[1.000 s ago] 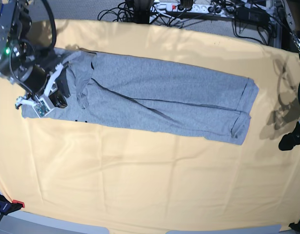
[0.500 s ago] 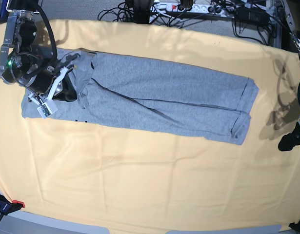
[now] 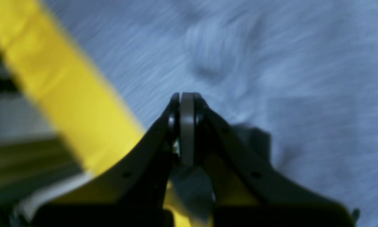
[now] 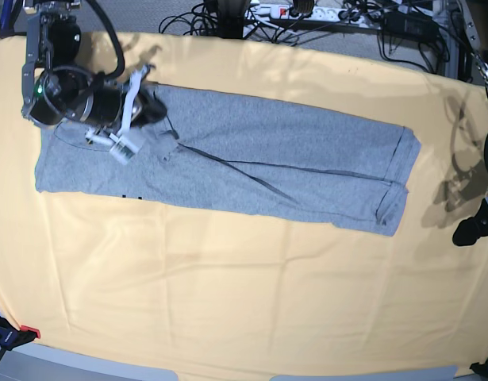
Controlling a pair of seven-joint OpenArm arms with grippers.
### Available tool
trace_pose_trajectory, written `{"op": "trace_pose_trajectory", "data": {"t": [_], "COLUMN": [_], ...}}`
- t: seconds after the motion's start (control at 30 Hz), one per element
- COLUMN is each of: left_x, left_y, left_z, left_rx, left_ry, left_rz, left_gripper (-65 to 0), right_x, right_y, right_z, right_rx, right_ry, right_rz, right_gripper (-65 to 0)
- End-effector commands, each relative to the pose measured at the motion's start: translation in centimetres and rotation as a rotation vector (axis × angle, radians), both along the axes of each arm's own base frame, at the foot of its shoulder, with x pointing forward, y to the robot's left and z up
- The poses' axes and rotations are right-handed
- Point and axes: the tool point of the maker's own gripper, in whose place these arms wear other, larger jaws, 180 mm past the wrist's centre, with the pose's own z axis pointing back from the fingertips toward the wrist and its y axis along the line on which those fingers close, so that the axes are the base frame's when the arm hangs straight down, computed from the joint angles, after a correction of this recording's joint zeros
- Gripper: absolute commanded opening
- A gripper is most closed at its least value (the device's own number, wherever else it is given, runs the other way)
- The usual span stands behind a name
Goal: Layout the t-shirt on the table in an organized manner, then fold the t-shirt properly
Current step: 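Grasp the folded end with the right gripper and press it flat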
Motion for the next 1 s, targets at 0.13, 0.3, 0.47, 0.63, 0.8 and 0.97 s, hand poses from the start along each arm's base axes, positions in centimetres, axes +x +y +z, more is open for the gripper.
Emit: {"op": "trace_pose_trajectory", "data": {"t": [0.13,0.3,0.47,0.63,0.8,0.97], "left_x": [0.5,0.5,0.5,0.5,0.5,0.5], "left_y": [1.0,1.0,1.0,1.0,1.0,1.0], "left_z": [2.6,2.6,2.6,2.6,2.6,2.6], "left_rx": [0.013,0.013,0.012,0.013,0.012,0.012], "left_ry": [-0.071,-0.071,-0.071,-0.071,-0.072,-0.071], "left_rz": [0.02,0.02,0.02,0.02,0.02,0.02], "left_gripper": [-24.5,-24.5,-24.5,-24.5,-24.5,-24.5], "right_x": [0.7,3.8,6.7,6.8,4.9,2.9], "right_y": [1.2,-0.9,-2.9,-3.3,-1.6,-0.3], "right_z": [6.0,7.2,6.0,2.1,1.0,1.2], "right_rx": [-0.015,-0.105,-0.091,-0.05,0.033,0.086], "right_ry": [-0.212,-0.387,-0.441,-0.315,-0.173,-0.071], "right_rz": [0.102,0.005,-0.133,-0.134,-0.104,-0.046], "right_gripper": [-65.0,-65.0,-65.0,-65.0,-65.0,-65.0]}}
